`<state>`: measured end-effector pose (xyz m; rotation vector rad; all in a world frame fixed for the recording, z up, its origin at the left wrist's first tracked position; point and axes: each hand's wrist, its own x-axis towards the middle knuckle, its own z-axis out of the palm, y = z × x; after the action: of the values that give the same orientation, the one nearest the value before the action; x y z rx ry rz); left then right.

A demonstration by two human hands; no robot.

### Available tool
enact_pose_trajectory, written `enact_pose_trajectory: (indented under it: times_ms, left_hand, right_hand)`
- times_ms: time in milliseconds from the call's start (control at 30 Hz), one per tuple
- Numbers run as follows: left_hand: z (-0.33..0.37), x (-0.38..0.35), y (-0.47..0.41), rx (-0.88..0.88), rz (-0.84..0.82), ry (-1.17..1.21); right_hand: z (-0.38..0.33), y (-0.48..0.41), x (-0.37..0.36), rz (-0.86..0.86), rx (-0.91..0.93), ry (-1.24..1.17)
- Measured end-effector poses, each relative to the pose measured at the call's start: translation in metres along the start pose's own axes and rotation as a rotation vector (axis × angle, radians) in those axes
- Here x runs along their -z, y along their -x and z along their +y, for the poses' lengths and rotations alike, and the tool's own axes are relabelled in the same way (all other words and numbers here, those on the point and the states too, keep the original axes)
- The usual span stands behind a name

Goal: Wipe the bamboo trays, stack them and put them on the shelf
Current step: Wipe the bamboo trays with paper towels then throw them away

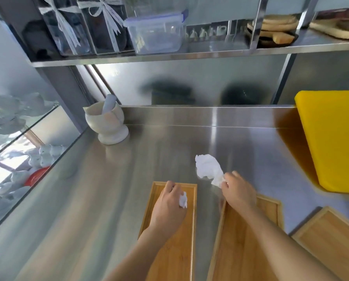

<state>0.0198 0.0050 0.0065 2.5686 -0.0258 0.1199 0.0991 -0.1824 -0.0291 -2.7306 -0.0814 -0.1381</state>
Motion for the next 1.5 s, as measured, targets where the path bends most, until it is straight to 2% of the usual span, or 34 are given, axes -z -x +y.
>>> enact_pose_trajectory:
  times_ms: [133, 267, 367, 467, 633, 700, 800, 933, 1000, 1267, 1500]
  left_hand:
    - [0.014, -0.008, -0.037, -0.021, -0.054, -0.015]
    - [0.023, -0.034, -0.082, -0.181, -0.195, -0.318]
    - [0.029, -0.051, -0.105, -0.113, -0.293, -0.243]
    - [0.026, -0.063, -0.121, -0.092, -0.404, -0.304]
    - [0.024, -0.062, -0.116, -0.249, -0.475, -0.639]
    - [0.026, -0.06, -0.108, -0.252, -0.47, -0.597]
    - [0.029, -0.053, -0.094, -0.237, -0.47, -0.388]
    - [0.035, -0.035, -0.064, -0.304, -0.306, -0.092]
    - [0.041, -0.027, -0.046, -0.314, -0.291, 0.015]
    - [0.077, -0.032, 0.021, -0.392, -0.381, 0.049]
    - [0.169, -0.063, 0.102, -0.568, -0.477, 0.081]
  right_hand:
    - [0.012, 0.015, 0.025, 0.134, -0.048, -0.19]
    - [0.036, 0.034, 0.045, 0.152, -0.098, -0.147]
    - [0.047, 0.047, 0.054, 0.159, -0.189, -0.128]
    - [0.052, 0.066, 0.056, 0.151, -0.246, -0.13]
    - [0.043, 0.098, 0.059, 0.156, -0.319, -0.187]
    - [0.037, 0.107, 0.061, 0.175, -0.342, -0.199]
    - [0.03, 0.124, 0.063, 0.233, -0.362, -0.216]
    - [0.023, 0.144, 0.065, 0.286, -0.425, -0.248]
    - [0.019, 0.155, 0.065, 0.321, -0.466, -0.273]
    - [0.031, 0.219, 0.088, 0.418, -0.557, -0.318]
    - [0.087, 0.322, 0.13, 0.506, -0.706, -0.294]
